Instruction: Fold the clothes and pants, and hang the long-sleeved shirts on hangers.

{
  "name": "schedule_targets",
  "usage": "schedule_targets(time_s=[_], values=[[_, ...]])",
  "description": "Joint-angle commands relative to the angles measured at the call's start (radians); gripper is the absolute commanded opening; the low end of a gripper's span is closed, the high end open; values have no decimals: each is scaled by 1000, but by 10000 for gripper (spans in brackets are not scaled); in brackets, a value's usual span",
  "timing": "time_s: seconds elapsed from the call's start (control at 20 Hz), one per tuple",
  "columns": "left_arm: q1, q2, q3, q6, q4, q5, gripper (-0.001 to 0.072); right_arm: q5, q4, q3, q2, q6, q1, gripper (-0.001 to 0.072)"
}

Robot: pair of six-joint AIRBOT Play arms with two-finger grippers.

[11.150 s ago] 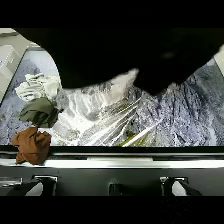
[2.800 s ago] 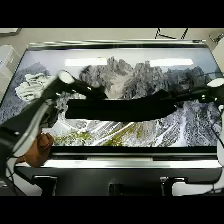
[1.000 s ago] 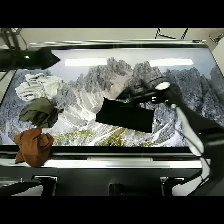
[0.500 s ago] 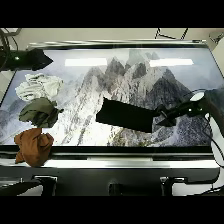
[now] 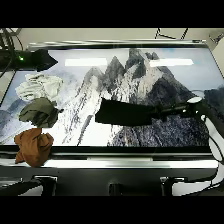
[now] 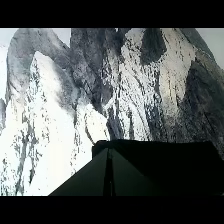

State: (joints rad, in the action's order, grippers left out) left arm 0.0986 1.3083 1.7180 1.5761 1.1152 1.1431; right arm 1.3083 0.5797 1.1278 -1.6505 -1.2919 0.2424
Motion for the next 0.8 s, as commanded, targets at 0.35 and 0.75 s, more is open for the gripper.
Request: schedule_targets(time_s=[0.35, 0.75], values=[[3, 3, 0, 50, 0, -10, 19, 49, 147, 679, -12, -223, 417, 38], [3, 3, 0, 87, 0, -9, 19, 163, 391, 682, -90, -356, 844, 38]])
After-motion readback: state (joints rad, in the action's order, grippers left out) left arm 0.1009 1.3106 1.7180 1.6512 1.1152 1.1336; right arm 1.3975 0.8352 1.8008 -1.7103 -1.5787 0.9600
